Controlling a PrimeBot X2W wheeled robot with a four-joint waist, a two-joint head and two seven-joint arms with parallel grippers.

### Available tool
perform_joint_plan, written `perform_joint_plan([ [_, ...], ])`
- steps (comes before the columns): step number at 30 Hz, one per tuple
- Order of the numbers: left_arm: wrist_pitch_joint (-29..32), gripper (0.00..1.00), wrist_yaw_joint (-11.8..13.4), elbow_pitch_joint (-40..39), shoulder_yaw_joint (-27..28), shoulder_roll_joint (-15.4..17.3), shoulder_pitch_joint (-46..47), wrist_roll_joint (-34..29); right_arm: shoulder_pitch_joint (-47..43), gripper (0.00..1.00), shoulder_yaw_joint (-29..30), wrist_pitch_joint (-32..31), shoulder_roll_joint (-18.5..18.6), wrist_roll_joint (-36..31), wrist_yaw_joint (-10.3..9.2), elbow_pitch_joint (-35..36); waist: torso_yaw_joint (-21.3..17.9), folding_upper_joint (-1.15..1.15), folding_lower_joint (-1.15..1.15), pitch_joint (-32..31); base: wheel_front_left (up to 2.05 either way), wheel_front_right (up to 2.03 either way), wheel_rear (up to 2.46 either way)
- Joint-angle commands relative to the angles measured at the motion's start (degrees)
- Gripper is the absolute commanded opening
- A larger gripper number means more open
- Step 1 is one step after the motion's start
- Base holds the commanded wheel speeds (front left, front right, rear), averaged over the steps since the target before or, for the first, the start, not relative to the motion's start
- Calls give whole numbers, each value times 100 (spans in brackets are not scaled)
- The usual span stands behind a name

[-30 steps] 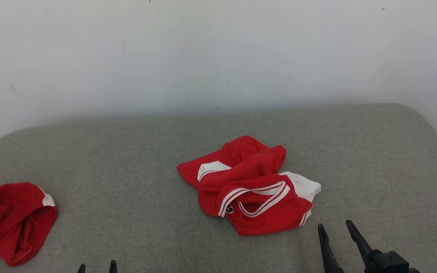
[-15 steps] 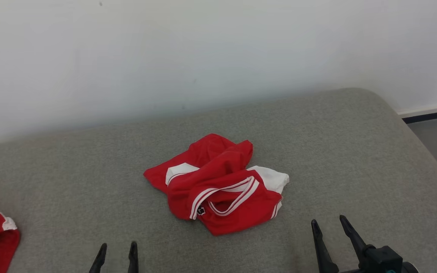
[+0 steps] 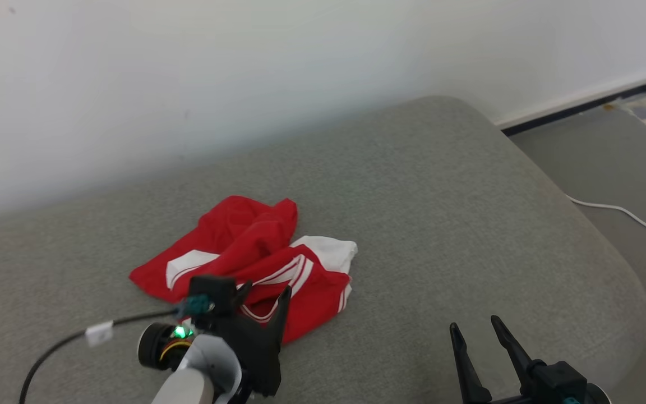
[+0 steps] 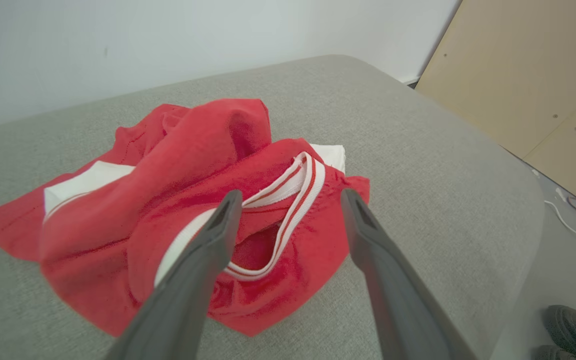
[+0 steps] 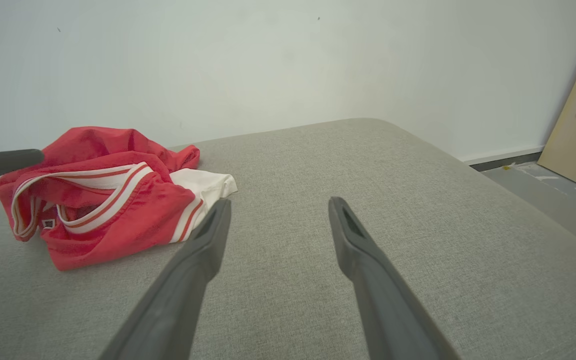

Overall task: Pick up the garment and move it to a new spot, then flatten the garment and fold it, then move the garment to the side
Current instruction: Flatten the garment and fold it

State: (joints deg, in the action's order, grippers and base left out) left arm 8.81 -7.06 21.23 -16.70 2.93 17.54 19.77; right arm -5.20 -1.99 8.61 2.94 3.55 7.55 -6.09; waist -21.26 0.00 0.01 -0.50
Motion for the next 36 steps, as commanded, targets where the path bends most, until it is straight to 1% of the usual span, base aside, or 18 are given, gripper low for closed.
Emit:
perform_joint_plan([
  [1,105,100,30,81,-34,-4,107,19,61,100,-23,24,-12,35,-13,-10,-291,0,-1,187,0,0,0],
  [4,657,100,193,437,-228,-3,623,195,86,100,-83,49,-13,75,-13,-47,-421,0,-1,246,0,0,0],
  [6,949,100,353,695,-317,-2,905,300,102,100,-146,60,-13,99,-13,-72,-506,0,-1,283,0,0,0],
  [8,1168,100,593,955,-334,2,1162,328,125,100,-204,86,-13,117,-13,-97,-588,0,-1,322,0,0,0],
  [10,1406,100,692,1226,-409,-6,1369,385,148,100,-245,105,-13,145,-13,-121,-657,0,-1,362,0,0,0],
  [14,1768,100,763,1653,-489,1,1684,487,180,100,-293,153,-13,187,-13,-177,-741,0,-1,445,0,0,0],
  [18,1925,100,830,1921,-580,35,1898,393,194,100,-298,200,-13,200,-13,-224,-754,0,-1,487,0,0,0],
  [21,2166,100,748,2090,-697,42,1977,372,212,100,-299,206,-13,200,-13,-252,-738,0,-1,486,0,0,0],
  [22,2275,100,651,2108,-781,39,2027,379,229,100,-292,213,-13,200,-13,-270,-706,0,-1,487,0,0,0],
  [23,2279,94,582,2085,-832,35,2044,391,242,100,-302,213,-13,201,-13,-277,-691,0,-1,488,0,0,0],
  [24,2234,46,508,2052,-868,31,2053,413,250,100,-313,215,-14,208,-13,-280,-678,0,-1,490,0,0,0],
  [26,2040,0,414,1983,-945,23,2076,407,267,100,-328,214,-13,229,-13,-288,-655,0,-1,498,0,0,0],
  [33,1553,0,302,2084,-1249,2,2299,339,326,100,-337,247,-13,260,-13,-316,-594,0,-1,532,0,0,0],
  [36,1190,0,258,1997,-1309,-4,2570,416,320,100,-309,256,-13,272,-13,-332,-548,0,-1,520,0,0,0],
])
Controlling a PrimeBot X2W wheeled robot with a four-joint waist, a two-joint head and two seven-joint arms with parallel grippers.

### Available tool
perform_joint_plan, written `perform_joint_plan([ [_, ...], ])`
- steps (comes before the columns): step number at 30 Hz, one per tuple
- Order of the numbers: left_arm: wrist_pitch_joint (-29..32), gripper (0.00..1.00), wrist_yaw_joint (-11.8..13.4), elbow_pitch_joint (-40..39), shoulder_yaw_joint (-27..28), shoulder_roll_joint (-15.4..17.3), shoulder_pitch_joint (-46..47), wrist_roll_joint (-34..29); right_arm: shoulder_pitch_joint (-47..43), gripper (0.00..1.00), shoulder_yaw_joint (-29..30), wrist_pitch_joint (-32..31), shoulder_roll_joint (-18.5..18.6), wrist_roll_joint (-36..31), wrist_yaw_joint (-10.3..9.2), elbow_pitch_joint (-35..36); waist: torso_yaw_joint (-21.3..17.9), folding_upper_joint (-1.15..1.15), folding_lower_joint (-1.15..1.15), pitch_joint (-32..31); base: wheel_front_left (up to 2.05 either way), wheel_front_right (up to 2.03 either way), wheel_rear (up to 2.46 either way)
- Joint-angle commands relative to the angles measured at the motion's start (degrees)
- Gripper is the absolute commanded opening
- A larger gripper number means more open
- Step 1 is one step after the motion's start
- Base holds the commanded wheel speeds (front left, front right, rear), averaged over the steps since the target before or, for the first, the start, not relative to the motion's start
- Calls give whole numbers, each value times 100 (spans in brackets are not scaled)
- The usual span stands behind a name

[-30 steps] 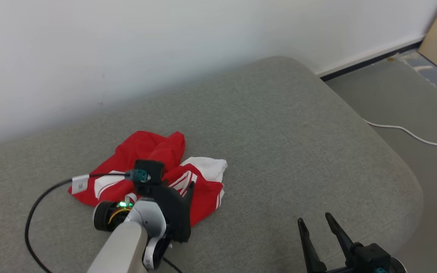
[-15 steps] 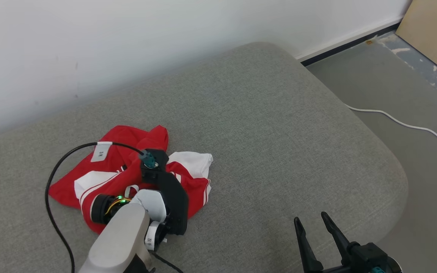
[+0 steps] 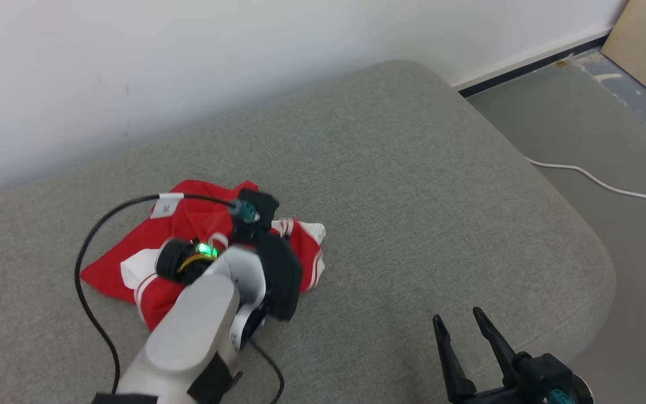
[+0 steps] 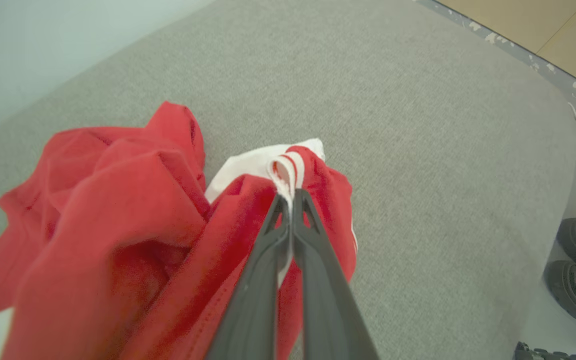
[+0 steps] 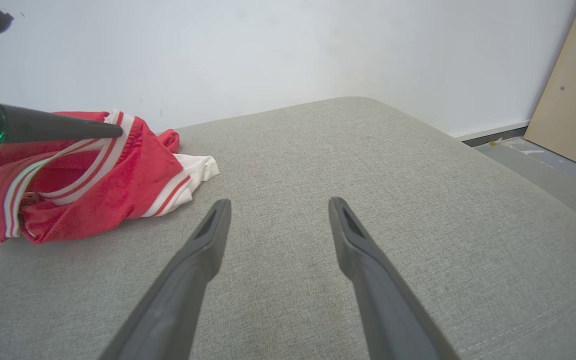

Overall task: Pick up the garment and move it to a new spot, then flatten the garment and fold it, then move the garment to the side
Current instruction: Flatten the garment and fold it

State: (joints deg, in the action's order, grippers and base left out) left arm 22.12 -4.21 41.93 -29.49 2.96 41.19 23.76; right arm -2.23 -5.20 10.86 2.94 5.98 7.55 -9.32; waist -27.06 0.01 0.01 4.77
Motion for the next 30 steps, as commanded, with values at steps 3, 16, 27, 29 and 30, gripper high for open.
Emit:
perform_joint_plan([
  [3,-576,0,-48,-280,-149,-9,606,177,-5,100,25,18,-14,25,-13,-28,98,-1,-1,-27,0,0,0],
  [16,-2533,0,236,-1289,-231,-7,2474,1501,-85,100,42,-55,-13,-50,-13,-21,364,-1,-1,-255,0,0,0],
  [27,-3228,0,602,-969,135,213,1414,2150,-196,100,126,-90,-12,-44,-13,82,1022,-1,-1,-334,0,0,0],
  [29,-3229,0,660,-931,171,336,871,2262,-211,100,161,-103,-12,-65,-13,113,1151,-1,-1,-334,0,0,0],
  [30,-3230,0,702,-956,200,392,612,2312,-219,100,178,-113,-12,-73,-13,135,1215,-1,-1,-314,0,0,0],
])
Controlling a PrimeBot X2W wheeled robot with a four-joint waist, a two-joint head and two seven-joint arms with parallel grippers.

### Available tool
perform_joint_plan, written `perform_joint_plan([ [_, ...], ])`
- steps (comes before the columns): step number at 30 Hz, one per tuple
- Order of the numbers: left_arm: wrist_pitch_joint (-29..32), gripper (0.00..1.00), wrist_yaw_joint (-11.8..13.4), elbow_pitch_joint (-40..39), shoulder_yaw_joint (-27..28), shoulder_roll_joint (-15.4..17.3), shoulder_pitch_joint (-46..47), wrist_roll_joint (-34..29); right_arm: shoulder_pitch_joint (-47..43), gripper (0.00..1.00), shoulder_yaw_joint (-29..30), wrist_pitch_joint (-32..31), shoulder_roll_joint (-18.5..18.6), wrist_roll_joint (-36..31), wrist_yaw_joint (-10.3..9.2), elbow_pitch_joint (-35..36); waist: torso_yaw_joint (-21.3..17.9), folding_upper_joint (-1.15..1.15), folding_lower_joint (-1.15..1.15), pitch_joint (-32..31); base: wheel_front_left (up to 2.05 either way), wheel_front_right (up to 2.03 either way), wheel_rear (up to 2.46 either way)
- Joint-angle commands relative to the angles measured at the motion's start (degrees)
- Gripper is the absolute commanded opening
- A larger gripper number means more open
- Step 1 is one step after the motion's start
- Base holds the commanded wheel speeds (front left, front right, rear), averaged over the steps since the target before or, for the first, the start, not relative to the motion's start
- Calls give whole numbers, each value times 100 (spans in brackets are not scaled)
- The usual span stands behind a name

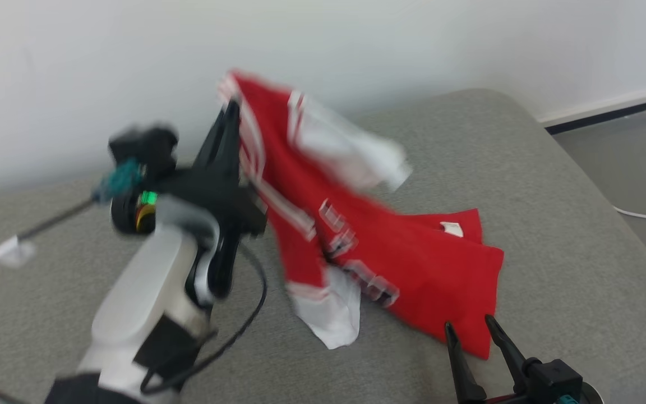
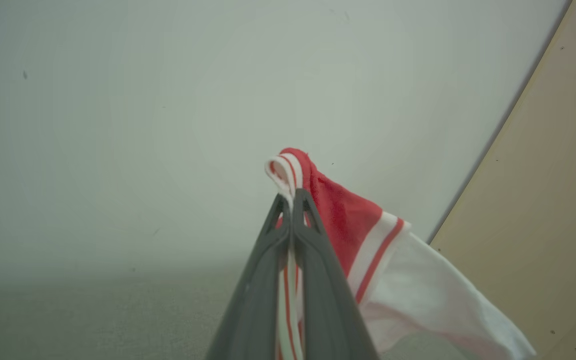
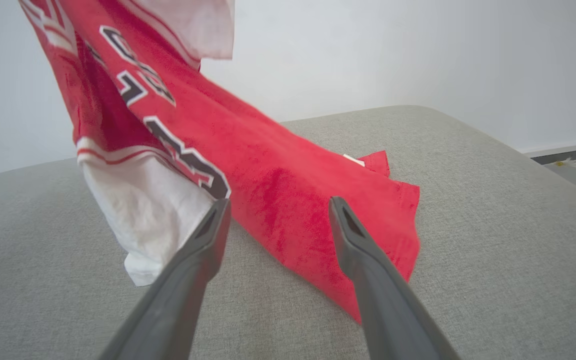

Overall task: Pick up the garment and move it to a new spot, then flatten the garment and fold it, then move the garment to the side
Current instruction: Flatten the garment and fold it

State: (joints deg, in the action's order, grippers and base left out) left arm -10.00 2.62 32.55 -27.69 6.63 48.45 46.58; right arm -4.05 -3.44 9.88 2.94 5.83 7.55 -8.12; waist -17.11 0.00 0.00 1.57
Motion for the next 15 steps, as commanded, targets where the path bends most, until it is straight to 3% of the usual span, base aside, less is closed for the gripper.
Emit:
perform_joint_plan([
  [1,-46,0,69,-42,73,102,-388,99,-40,100,0,-14,-13,-58,-13,26,274,0,0,-9,0,0,0],
  [8,-97,0,452,-566,469,517,-2079,548,-64,100,19,-51,-12,-18,-13,108,588,0,0,27,0,0,0],
  [15,-212,0,694,-1062,866,578,-3344,998,-27,100,-26,-51,-11,-2,-13,119,730,0,0,94,0,0,0],
])
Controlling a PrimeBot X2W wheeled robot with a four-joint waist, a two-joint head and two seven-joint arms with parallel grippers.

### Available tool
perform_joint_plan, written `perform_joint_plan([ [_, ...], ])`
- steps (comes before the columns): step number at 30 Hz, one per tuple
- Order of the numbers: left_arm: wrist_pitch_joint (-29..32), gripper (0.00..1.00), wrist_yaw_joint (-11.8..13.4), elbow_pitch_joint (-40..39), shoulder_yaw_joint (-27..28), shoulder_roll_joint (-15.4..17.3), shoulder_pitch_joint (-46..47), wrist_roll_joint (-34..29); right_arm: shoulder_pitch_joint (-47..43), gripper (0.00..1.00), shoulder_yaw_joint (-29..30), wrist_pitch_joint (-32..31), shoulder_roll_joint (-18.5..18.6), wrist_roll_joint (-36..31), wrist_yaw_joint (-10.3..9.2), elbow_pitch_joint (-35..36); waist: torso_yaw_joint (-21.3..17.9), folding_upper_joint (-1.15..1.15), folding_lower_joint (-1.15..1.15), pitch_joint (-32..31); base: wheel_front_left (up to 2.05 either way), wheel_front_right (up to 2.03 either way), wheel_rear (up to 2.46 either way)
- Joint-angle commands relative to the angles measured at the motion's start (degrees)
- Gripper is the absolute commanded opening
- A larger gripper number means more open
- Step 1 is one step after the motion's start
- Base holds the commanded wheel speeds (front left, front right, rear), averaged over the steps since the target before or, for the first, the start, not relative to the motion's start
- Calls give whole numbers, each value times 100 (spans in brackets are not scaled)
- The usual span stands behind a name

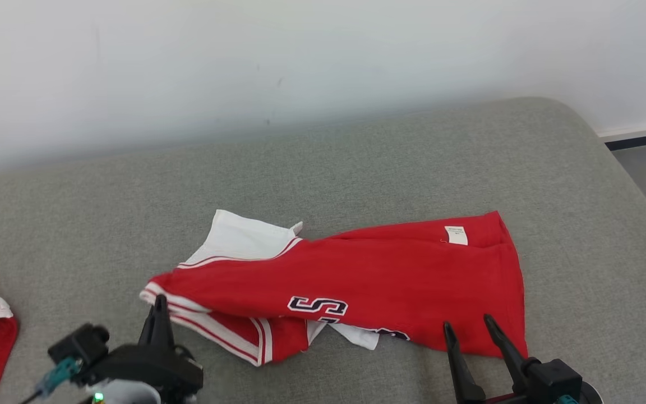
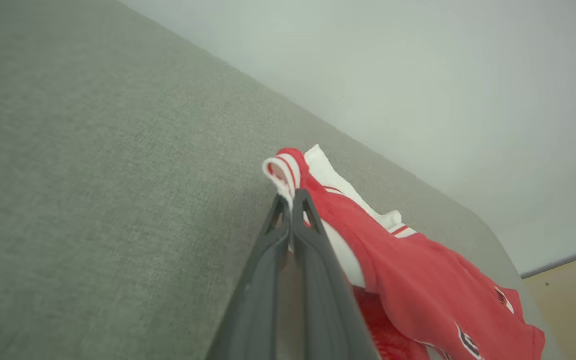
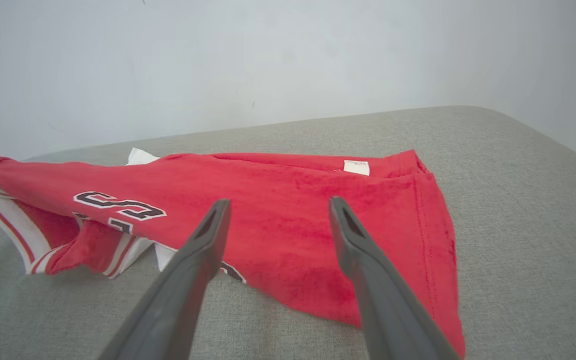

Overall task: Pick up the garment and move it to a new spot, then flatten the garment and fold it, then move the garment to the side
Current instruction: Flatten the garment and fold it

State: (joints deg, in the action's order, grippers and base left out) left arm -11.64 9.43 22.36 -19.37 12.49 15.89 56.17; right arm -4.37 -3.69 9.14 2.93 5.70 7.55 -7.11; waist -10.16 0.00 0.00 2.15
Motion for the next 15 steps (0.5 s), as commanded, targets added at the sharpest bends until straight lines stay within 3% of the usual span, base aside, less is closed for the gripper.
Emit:
perform_joint_plan([
  [1,-54,0,37,-111,79,-21,-236,98,22,100,-1,25,-10,10,-13,24,46,0,0,53,0,0,0],
  [15,70,0,372,-919,167,81,-1721,387,30,100,34,-6,-11,-69,-13,51,122,0,0,87,0,0,0],
])
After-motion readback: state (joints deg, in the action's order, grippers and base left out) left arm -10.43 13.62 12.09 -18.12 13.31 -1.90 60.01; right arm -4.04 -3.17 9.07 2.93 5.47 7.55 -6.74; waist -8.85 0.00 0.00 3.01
